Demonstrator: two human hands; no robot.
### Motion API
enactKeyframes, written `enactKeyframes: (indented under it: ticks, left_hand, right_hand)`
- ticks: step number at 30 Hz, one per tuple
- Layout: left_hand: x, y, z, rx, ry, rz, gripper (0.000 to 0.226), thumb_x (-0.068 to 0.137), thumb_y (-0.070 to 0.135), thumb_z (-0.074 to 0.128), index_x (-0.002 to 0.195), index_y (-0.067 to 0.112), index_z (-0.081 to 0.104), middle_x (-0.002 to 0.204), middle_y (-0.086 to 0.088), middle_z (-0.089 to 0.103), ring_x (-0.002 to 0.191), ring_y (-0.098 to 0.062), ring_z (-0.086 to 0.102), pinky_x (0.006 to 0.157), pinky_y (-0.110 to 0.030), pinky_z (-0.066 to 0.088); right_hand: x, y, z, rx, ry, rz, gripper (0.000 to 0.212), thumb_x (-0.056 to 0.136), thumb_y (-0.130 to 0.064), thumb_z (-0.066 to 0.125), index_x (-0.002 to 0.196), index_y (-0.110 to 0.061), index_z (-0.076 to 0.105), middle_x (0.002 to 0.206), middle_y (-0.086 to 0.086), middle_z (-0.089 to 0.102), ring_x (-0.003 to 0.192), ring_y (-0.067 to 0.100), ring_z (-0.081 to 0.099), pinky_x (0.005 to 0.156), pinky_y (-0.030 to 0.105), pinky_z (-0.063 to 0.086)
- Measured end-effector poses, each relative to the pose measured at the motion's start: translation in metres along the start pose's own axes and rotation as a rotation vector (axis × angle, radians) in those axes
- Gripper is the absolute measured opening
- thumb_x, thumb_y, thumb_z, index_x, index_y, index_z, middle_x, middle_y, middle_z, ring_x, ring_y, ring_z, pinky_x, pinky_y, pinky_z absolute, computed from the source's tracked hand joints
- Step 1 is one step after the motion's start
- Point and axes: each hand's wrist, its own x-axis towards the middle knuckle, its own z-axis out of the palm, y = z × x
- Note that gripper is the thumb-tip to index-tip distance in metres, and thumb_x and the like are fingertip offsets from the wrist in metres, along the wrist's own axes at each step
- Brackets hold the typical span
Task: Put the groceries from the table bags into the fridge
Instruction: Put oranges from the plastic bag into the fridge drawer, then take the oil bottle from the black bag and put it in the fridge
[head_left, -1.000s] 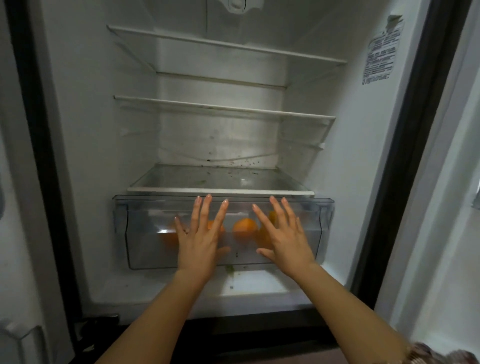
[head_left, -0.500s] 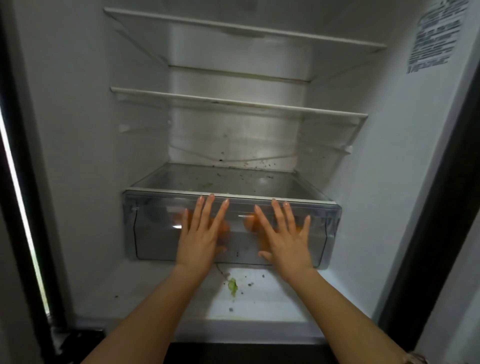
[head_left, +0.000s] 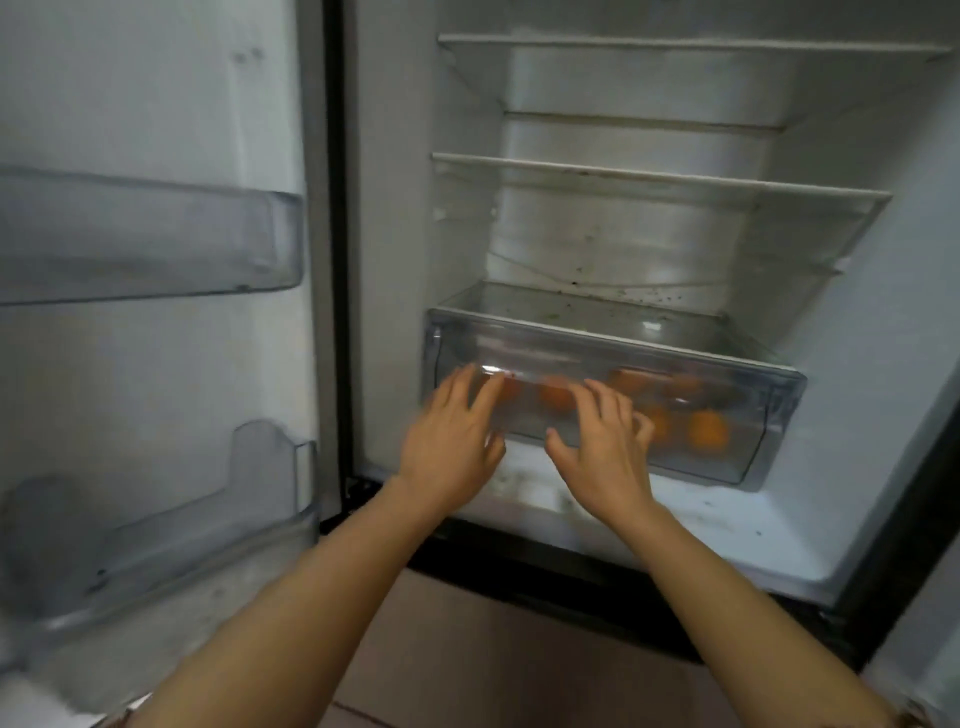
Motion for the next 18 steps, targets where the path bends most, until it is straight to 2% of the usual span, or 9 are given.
enactKeyframes:
  ticks: [3, 6, 8, 9, 12, 15, 18]
  left_hand:
    - [-0.043, -0.004, -0.039, -0.013, 0.0, -0.041, 0.055, 0.093, 0.033, 0.05, 0.144, 0.022, 0.034, 0.153, -0.008, 0.026, 0.139, -0.024, 0.027, 0.099, -0.039, 0.041]
    - [-0.087, -0.01, -0.08, 0.002, 0.042, 0.023, 0.048, 0.088, 0.027, 0.056, 0.134, 0.016, 0.049, 0.146, -0.012, 0.039, 0.132, -0.03, 0.039, 0.093, -0.045, 0.048]
    - [-0.157, -0.029, -0.139, 0.063, 0.089, 0.032, 0.043, 0.085, 0.024, 0.06, 0.126, 0.015, 0.055, 0.139, -0.012, 0.047, 0.125, -0.031, 0.048, 0.081, -0.043, 0.052]
    - [-0.16, -0.029, -0.143, 0.072, 0.089, 0.033, 0.042, 0.084, 0.025, 0.061, 0.124, 0.016, 0.056, 0.137, -0.011, 0.049, 0.122, -0.03, 0.05, 0.077, -0.041, 0.053]
    - [-0.209, -0.048, -0.189, 0.127, 0.078, -0.048, 0.043, 0.082, 0.025, 0.06, 0.124, 0.015, 0.057, 0.136, -0.012, 0.05, 0.122, -0.03, 0.05, 0.082, -0.039, 0.052]
    - [-0.285, -0.085, -0.241, 0.216, 0.082, -0.175, 0.044, 0.087, 0.026, 0.056, 0.13, 0.015, 0.053, 0.141, -0.011, 0.045, 0.128, -0.029, 0.044, 0.092, -0.042, 0.048]
    - [-0.351, -0.121, -0.284, 0.287, 0.052, -0.343, 0.045, 0.091, 0.027, 0.051, 0.134, 0.017, 0.048, 0.145, -0.009, 0.04, 0.131, -0.027, 0.039, 0.095, -0.041, 0.044]
  right_hand:
    - [-0.027, -0.042, -0.009, 0.079, 0.008, -0.061, 0.052, 0.089, -0.039, 0.055, 0.136, -0.019, 0.046, 0.141, 0.001, 0.043, 0.131, 0.02, 0.034, 0.103, 0.039, 0.022]
    - [-0.052, -0.079, -0.021, 0.158, 0.03, -0.097, 0.051, 0.088, -0.041, 0.05, 0.134, -0.019, 0.048, 0.138, 0.001, 0.046, 0.129, 0.019, 0.035, 0.099, 0.036, 0.023]
    - [-0.096, -0.15, -0.039, 0.228, 0.026, -0.142, 0.051, 0.084, -0.04, 0.048, 0.131, -0.019, 0.051, 0.135, 0.001, 0.049, 0.127, 0.019, 0.038, 0.097, 0.037, 0.026]
    - [-0.096, -0.153, -0.041, 0.244, 0.023, -0.124, 0.051, 0.084, -0.04, 0.048, 0.129, -0.018, 0.052, 0.133, 0.002, 0.051, 0.125, 0.021, 0.039, 0.096, 0.038, 0.028]
    - [-0.124, -0.209, -0.054, 0.3, 0.059, -0.156, 0.045, 0.086, -0.038, 0.052, 0.125, -0.017, 0.055, 0.127, 0.005, 0.054, 0.119, 0.024, 0.045, 0.093, 0.041, 0.032]
    - [-0.175, -0.292, -0.065, 0.384, -0.026, -0.252, 0.045, 0.087, -0.039, 0.051, 0.126, -0.016, 0.054, 0.128, 0.004, 0.053, 0.12, 0.022, 0.044, 0.095, 0.041, 0.031]
    - [-0.215, -0.366, -0.065, 0.433, -0.117, -0.355, 0.048, 0.088, -0.041, 0.049, 0.13, -0.017, 0.051, 0.13, 0.002, 0.051, 0.122, 0.021, 0.042, 0.096, 0.037, 0.027]
